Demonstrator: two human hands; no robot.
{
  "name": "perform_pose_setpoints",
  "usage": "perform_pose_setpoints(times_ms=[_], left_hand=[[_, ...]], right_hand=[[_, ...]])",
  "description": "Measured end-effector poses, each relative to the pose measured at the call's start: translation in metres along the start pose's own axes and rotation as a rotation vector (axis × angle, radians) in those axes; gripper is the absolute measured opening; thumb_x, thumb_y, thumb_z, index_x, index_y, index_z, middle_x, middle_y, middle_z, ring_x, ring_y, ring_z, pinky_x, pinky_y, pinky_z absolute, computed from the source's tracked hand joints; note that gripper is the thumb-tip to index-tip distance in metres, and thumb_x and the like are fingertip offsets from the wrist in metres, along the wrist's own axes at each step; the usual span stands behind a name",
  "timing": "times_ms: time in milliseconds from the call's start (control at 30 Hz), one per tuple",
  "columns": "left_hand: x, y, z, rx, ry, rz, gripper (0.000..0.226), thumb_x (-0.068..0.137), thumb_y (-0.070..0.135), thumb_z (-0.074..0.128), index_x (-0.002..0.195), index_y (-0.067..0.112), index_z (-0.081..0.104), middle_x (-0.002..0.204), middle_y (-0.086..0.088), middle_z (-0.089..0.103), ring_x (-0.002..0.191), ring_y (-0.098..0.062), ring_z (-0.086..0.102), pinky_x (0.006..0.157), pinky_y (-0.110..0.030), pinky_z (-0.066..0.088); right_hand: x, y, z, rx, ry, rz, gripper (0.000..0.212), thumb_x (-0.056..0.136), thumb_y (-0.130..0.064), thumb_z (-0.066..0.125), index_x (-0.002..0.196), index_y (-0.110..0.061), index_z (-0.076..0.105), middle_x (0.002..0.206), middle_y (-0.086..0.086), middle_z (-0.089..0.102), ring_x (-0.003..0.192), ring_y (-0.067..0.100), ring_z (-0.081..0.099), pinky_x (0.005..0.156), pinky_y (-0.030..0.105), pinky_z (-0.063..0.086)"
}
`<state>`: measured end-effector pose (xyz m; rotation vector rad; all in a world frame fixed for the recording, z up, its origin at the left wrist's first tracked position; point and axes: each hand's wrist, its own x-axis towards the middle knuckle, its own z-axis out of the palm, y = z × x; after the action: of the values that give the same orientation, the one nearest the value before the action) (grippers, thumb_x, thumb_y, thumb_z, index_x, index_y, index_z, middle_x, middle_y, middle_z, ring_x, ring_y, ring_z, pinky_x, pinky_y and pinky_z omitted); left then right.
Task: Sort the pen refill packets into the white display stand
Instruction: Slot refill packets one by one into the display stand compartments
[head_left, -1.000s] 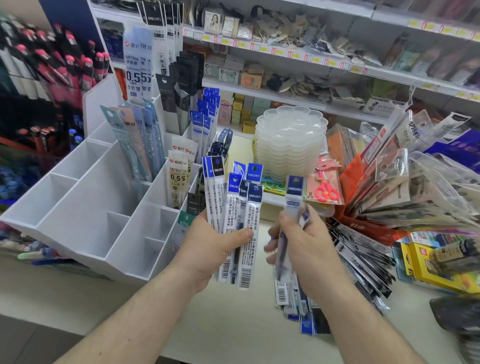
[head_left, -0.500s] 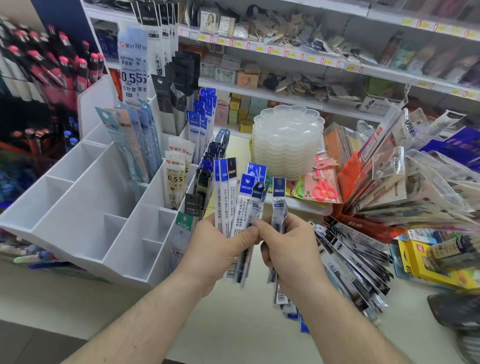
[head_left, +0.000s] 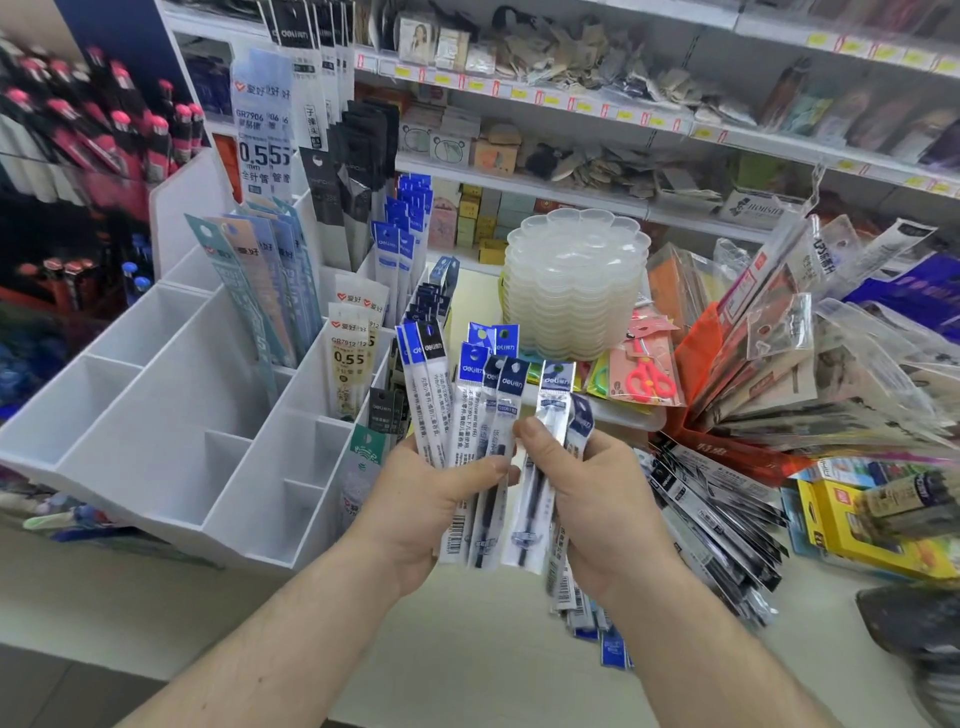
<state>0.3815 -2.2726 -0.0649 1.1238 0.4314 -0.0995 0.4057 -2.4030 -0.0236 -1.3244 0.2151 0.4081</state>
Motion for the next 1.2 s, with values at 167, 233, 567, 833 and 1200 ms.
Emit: perform_pose_setpoints(times_ms=[167, 233, 567, 833, 1200], left_hand=[[0.003, -0.001, 0.001, -0.006, -0.019, -0.009, 0.055, 0.061, 0.011, 0.079, 0.115, 0.008, 0.068, 0.107, -0.015, 0.075, 0.103, -0.034, 0.071, 0.099, -0.056, 0.050], [0.003, 0.000, 0.000, 0.007, -0.057, -0.010, 0.053, 0.062, 0.009, 0.078, 0.114, 0.008, 0.068, 0.107, -0.016, 0.074, 0.103, -0.034, 0.071, 0.096, -0.052, 0.053], [0.002, 0.001, -0.003, 0.074, -0.093, -0.074, 0.032, 0.086, 0.008, 0.072, 0.118, 0.010, 0.066, 0.110, -0.013, 0.074, 0.105, -0.032, 0.070, 0.095, -0.052, 0.053], [0.003, 0.003, -0.001, -0.004, -0.071, -0.120, 0.031, 0.083, 0.002, 0.071, 0.113, 0.007, 0.069, 0.107, -0.021, 0.073, 0.099, -0.040, 0.070, 0.086, -0.054, 0.055], [0.004, 0.003, 0.004, 0.089, 0.021, -0.079, 0.026, 0.085, -0.004, 0.069, 0.108, 0.010, 0.071, 0.104, -0.013, 0.075, 0.102, -0.034, 0.071, 0.096, -0.057, 0.052]], right_hand=[[0.004, 0.003, 0.002, 0.045, 0.033, -0.076, 0.010, 0.089, -0.004, 0.065, 0.097, -0.005, 0.071, 0.095, 0.015, 0.077, 0.090, 0.032, 0.074, 0.079, 0.045, 0.062], [0.005, 0.004, 0.000, 0.018, 0.018, -0.072, 0.009, 0.089, -0.004, 0.066, 0.094, -0.008, 0.072, 0.093, 0.012, 0.077, 0.086, 0.029, 0.075, 0.074, 0.042, 0.063], [0.013, 0.007, -0.007, -0.105, 0.046, -0.045, 0.012, 0.087, 0.002, 0.070, 0.094, -0.007, 0.073, 0.091, 0.012, 0.077, 0.087, 0.032, 0.075, 0.083, 0.053, 0.060], [0.014, 0.008, -0.009, -0.152, 0.057, -0.107, 0.015, 0.087, 0.001, 0.070, 0.090, -0.013, 0.074, 0.090, 0.007, 0.078, 0.087, 0.027, 0.075, 0.084, 0.051, 0.059], [0.019, 0.005, -0.019, -0.190, 0.088, -0.189, 0.008, 0.094, -0.014, 0.066, 0.093, -0.015, 0.074, 0.093, 0.007, 0.078, 0.090, 0.028, 0.075, 0.087, 0.054, 0.057]])
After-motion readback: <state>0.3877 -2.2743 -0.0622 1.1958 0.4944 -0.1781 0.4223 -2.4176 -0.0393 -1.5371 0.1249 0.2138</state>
